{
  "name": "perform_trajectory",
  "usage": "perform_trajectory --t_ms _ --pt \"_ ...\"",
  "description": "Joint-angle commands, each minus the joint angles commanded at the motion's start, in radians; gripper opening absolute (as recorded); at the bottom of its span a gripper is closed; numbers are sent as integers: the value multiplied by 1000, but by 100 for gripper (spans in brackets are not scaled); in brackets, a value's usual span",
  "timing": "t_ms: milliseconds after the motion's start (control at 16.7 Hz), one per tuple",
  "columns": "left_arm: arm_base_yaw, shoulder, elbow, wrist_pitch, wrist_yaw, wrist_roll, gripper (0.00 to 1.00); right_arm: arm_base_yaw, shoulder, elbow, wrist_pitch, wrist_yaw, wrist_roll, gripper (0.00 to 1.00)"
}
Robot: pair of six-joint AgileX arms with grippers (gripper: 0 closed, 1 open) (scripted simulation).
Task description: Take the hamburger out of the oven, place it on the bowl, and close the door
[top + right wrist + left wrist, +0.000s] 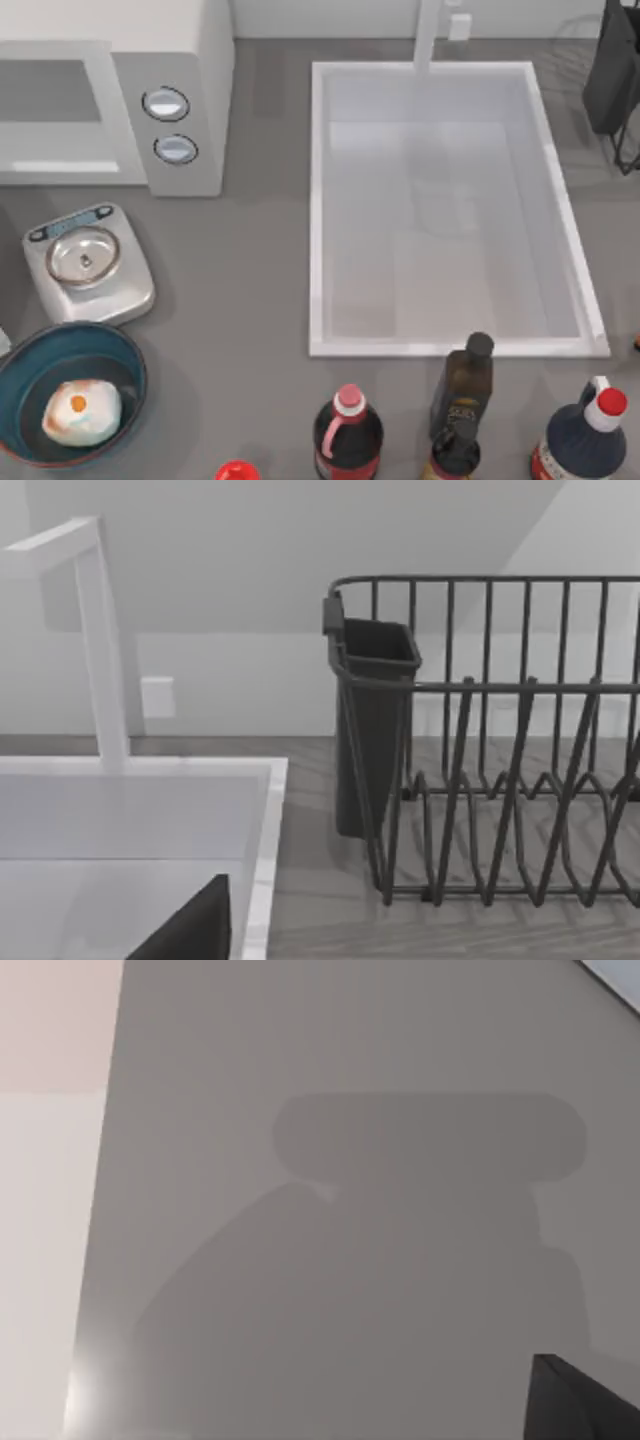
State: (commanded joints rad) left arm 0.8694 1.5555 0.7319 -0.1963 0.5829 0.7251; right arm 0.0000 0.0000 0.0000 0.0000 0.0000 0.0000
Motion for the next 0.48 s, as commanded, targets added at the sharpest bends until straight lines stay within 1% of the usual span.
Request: perform_trajectory --t_ms 120,360,480 --pt "-58 -59 -56 21 -36 -57 0 0 0 0 0 0 0 100" --pt "-236 -245 -213 77 -130 -219 0 0 0 0 0 0 0 100" --pt "-281 -291 -257 96 -161 -264 0 0 0 0 0 0 0 100"
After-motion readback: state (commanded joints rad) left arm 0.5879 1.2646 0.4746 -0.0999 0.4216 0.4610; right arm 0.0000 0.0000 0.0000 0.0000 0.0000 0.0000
